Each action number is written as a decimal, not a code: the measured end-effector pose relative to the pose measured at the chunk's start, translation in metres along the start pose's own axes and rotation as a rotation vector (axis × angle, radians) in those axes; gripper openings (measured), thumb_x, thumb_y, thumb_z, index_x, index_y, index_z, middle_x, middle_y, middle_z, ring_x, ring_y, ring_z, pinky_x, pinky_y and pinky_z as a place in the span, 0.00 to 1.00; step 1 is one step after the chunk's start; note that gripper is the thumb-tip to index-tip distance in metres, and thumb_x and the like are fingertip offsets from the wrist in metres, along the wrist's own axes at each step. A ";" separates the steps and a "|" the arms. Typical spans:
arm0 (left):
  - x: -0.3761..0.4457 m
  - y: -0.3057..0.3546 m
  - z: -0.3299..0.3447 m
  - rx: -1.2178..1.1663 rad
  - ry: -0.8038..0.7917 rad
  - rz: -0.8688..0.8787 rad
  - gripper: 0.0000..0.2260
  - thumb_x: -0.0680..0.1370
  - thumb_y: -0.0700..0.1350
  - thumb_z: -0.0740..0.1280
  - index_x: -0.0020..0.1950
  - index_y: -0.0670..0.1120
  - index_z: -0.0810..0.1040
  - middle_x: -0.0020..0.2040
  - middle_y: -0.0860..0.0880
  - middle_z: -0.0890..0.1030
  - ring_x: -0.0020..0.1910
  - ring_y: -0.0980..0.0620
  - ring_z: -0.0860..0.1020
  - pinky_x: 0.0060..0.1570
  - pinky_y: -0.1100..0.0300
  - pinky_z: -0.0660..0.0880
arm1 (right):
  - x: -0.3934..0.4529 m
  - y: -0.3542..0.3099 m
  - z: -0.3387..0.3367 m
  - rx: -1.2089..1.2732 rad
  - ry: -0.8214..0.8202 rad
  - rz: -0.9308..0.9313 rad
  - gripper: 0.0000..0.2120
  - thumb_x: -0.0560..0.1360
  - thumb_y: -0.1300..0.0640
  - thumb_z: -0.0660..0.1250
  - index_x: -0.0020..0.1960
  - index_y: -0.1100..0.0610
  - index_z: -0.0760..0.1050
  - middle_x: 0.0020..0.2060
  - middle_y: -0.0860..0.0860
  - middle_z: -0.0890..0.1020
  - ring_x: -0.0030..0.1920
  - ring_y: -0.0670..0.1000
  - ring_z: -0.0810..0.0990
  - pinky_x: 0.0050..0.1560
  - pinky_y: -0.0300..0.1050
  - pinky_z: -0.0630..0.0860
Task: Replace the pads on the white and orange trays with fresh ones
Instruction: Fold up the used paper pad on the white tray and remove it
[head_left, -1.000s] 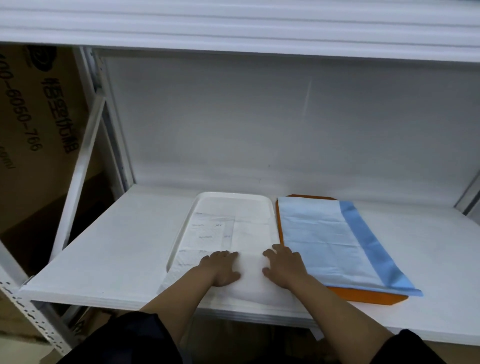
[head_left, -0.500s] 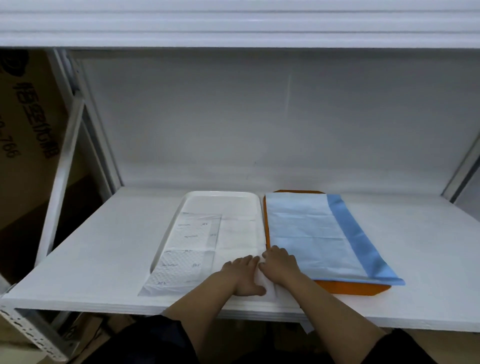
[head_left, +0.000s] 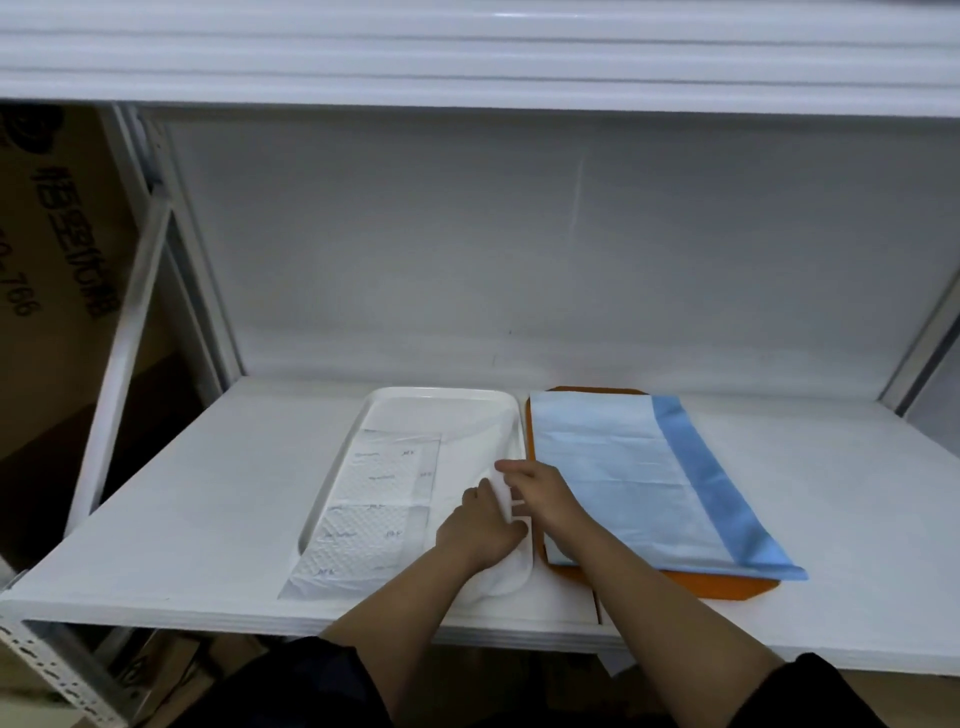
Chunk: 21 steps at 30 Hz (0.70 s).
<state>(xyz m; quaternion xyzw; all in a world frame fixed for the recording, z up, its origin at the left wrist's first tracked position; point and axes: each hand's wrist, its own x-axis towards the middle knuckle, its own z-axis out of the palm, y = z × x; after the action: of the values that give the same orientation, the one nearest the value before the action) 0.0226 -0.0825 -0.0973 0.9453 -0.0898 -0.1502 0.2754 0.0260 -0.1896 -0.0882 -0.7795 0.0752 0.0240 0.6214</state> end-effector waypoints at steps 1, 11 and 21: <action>-0.001 0.000 -0.004 0.010 0.049 0.012 0.25 0.76 0.50 0.61 0.71 0.43 0.62 0.66 0.43 0.70 0.62 0.45 0.73 0.59 0.52 0.72 | 0.000 -0.004 0.003 0.024 0.006 -0.015 0.16 0.80 0.63 0.57 0.65 0.60 0.75 0.61 0.54 0.76 0.57 0.53 0.77 0.46 0.38 0.76; -0.007 -0.045 -0.055 -0.073 0.487 -0.042 0.15 0.77 0.39 0.53 0.62 0.45 0.71 0.53 0.44 0.80 0.50 0.42 0.77 0.42 0.57 0.69 | 0.002 -0.015 0.049 -0.142 0.135 -0.095 0.15 0.81 0.53 0.57 0.67 0.52 0.67 0.60 0.46 0.75 0.63 0.51 0.74 0.53 0.41 0.67; -0.026 -0.117 -0.086 0.074 0.517 -0.085 0.26 0.76 0.41 0.57 0.74 0.48 0.55 0.40 0.48 0.74 0.39 0.45 0.72 0.37 0.57 0.66 | 0.010 0.013 0.108 -0.538 -0.115 0.027 0.30 0.80 0.44 0.54 0.77 0.53 0.51 0.73 0.52 0.63 0.71 0.54 0.66 0.70 0.53 0.64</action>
<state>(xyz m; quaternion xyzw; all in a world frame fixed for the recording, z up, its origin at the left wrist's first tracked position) 0.0372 0.0639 -0.0865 0.9646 0.0180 0.0884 0.2479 0.0400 -0.0882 -0.1260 -0.9128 0.0411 0.0953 0.3950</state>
